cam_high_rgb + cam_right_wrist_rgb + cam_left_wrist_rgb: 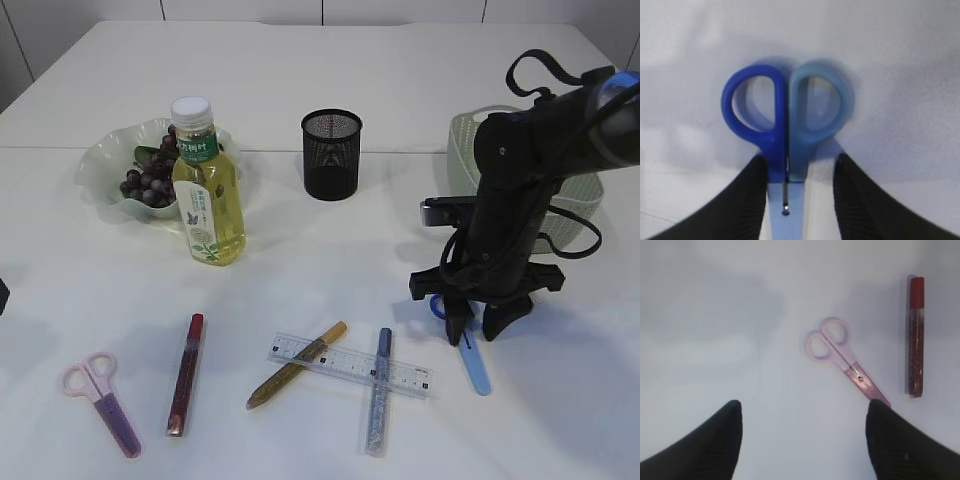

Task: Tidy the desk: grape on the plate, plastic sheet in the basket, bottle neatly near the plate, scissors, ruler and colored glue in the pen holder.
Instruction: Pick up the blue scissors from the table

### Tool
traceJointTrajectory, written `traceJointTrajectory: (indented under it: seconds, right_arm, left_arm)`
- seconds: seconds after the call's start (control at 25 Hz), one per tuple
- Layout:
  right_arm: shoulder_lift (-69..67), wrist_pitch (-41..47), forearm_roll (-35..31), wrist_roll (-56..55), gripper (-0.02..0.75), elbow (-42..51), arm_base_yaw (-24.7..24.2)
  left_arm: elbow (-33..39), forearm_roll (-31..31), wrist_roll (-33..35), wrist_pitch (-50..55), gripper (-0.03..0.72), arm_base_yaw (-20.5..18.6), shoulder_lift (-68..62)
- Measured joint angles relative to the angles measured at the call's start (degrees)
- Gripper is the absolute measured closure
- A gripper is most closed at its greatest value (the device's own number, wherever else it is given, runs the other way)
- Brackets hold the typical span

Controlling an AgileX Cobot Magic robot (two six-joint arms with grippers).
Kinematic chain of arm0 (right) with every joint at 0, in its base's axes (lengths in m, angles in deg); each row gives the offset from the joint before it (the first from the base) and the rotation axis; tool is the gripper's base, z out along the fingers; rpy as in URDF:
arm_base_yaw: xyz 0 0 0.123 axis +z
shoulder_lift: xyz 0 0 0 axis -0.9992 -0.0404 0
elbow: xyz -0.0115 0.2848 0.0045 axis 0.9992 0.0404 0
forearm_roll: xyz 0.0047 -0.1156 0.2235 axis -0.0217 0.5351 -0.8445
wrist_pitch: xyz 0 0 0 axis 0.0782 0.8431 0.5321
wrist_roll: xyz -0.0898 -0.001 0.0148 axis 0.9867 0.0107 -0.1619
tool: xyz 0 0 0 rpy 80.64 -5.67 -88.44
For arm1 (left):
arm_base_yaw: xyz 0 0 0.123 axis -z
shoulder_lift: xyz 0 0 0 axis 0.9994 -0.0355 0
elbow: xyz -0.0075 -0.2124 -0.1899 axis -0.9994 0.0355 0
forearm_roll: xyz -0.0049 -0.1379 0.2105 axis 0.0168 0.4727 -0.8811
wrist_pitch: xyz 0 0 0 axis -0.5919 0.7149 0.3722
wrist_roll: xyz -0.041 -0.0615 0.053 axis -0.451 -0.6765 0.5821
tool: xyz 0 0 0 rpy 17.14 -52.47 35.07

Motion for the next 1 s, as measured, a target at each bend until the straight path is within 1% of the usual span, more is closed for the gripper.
traceJointTrajectory:
  seconds: [0.12,0.2,0.24,0.52,0.72,0.88,1.0]
  right_arm:
    - [0.0,0.0,0.0,0.0,0.471,0.0,0.0]
    - [0.0,-0.1,-0.1,0.0,0.521,0.0,0.0]
    - [0.0,-0.1,-0.1,0.0,0.532,0.0,0.0]
    - [0.0,-0.1,-0.3,0.1,0.549,0.0,0.0]
    - [0.4,0.1,-3.0,5.1,0.549,-0.2,0.0]
    - [1.8,2.3,-5.6,8.8,0.55,-4.1,0.0]
    - [2.4,4.1,-7.6,10.7,0.552,-9.4,0.0]
  left_arm:
    - [0.0,0.0,0.0,0.0,0.129,0.0,0.0]
    - [0.0,0.0,0.0,0.0,0.129,0.0,0.0]
    - [0.0,0.0,0.0,0.0,0.129,0.0,0.0]
    - [0.0,0.0,0.0,0.0,0.129,0.0,0.0]
    - [0.0,0.0,0.0,0.0,0.129,0.0,0.0]
    - [0.0,0.1,0.0,0.0,0.129,0.0,0.0]
    - [0.0,0.2,0.0,0.0,0.129,0.0,0.0]
